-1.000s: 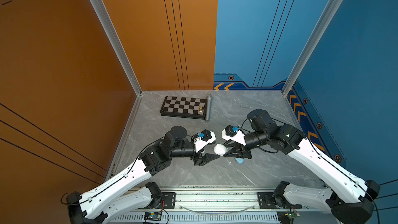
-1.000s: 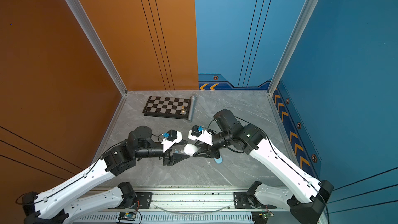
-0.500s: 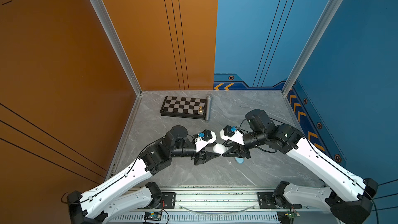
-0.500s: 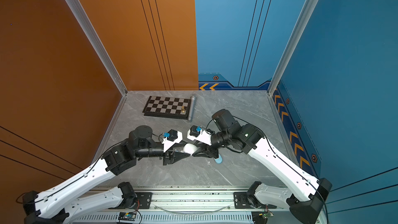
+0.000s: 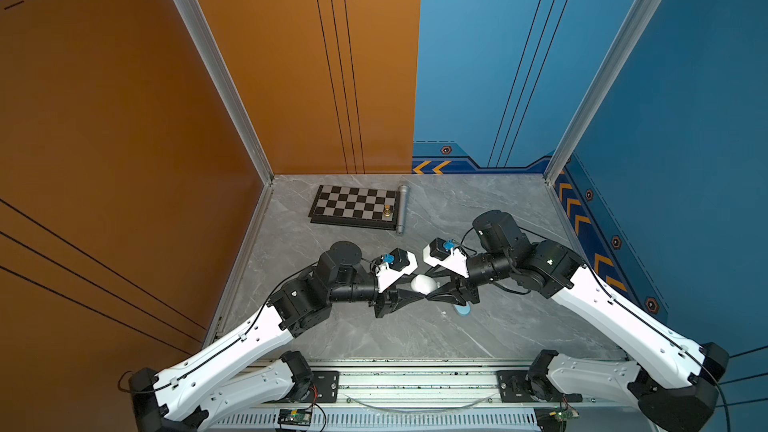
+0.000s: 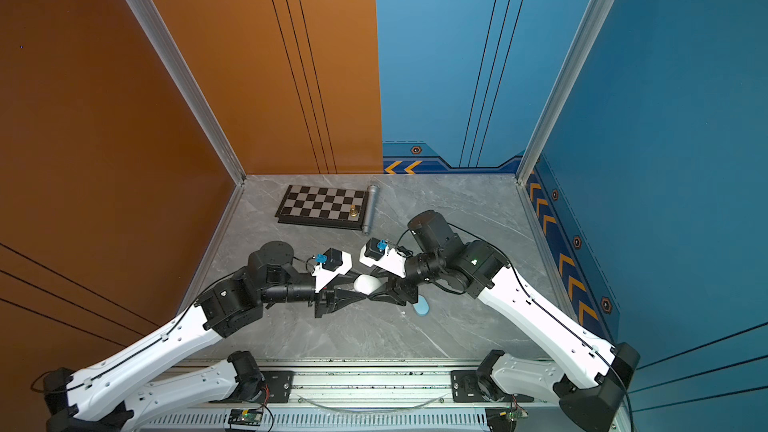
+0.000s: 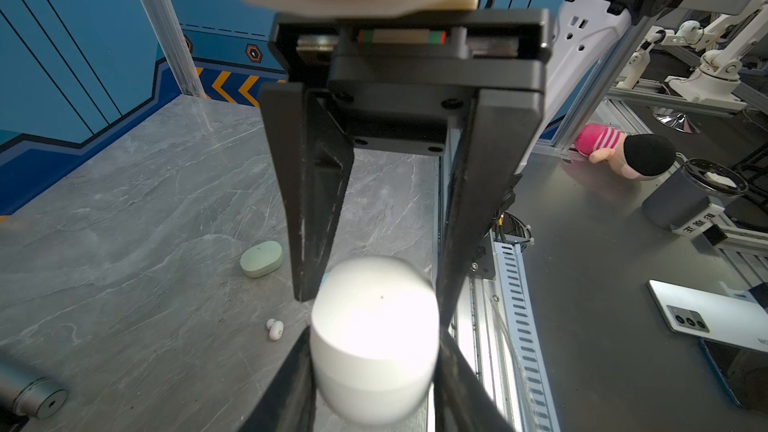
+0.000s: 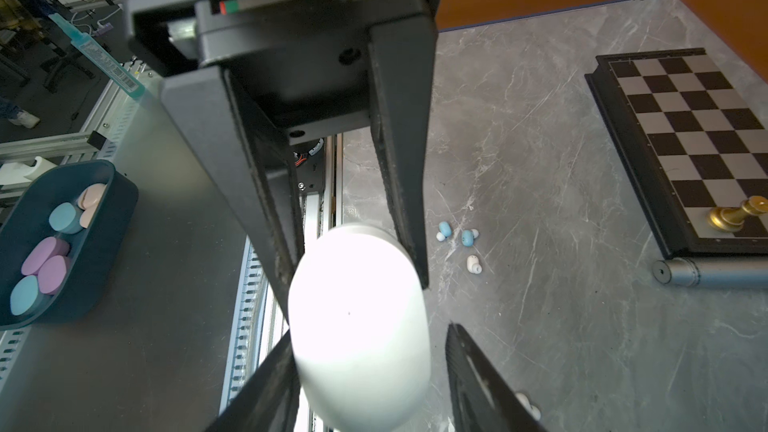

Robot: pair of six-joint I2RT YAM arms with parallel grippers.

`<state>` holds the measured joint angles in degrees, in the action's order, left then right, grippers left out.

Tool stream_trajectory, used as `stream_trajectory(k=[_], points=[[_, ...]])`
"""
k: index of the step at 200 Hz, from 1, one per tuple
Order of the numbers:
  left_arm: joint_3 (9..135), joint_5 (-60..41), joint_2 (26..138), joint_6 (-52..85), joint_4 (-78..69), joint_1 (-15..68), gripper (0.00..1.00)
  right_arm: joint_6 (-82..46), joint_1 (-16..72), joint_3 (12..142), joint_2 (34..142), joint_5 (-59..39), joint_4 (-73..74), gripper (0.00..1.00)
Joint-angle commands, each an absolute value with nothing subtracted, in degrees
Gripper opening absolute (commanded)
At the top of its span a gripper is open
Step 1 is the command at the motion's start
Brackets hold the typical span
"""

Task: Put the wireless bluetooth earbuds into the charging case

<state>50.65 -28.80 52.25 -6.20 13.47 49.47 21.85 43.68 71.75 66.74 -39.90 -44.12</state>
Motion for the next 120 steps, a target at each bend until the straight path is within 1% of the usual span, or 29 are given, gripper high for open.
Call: stream_trajectory(k=[1, 45, 68, 75, 120], points=[[52.0, -28.3, 51.8, -6.4, 12.6, 49.8, 0.0, 18.8, 42.8, 70.7, 65.6, -40.1, -38.9, 0.63], [51.8, -28.1, 51.4, -6.7, 14.0, 49.7, 0.0, 17.7, 40.9, 70.6, 65.1, -41.1, -38.1, 0.67], [51.8, -28.1, 51.3, -6.9, 14.5, 49.7, 0.0, 16.4, 40.6, 70.7, 64.9, -42.3, -37.1, 0.67], [51.8, -28.1, 51.4, -7.1, 14.7, 49.7, 0.0, 15.9, 38.6, 70.6, 64.7, -42.6, -36.7, 0.67], [52.2, -28.0, 51.4, -7.0, 14.8, 49.7, 0.0, 15.0, 36.7, 70.3, 64.1, -42.5, -35.5, 0.68]])
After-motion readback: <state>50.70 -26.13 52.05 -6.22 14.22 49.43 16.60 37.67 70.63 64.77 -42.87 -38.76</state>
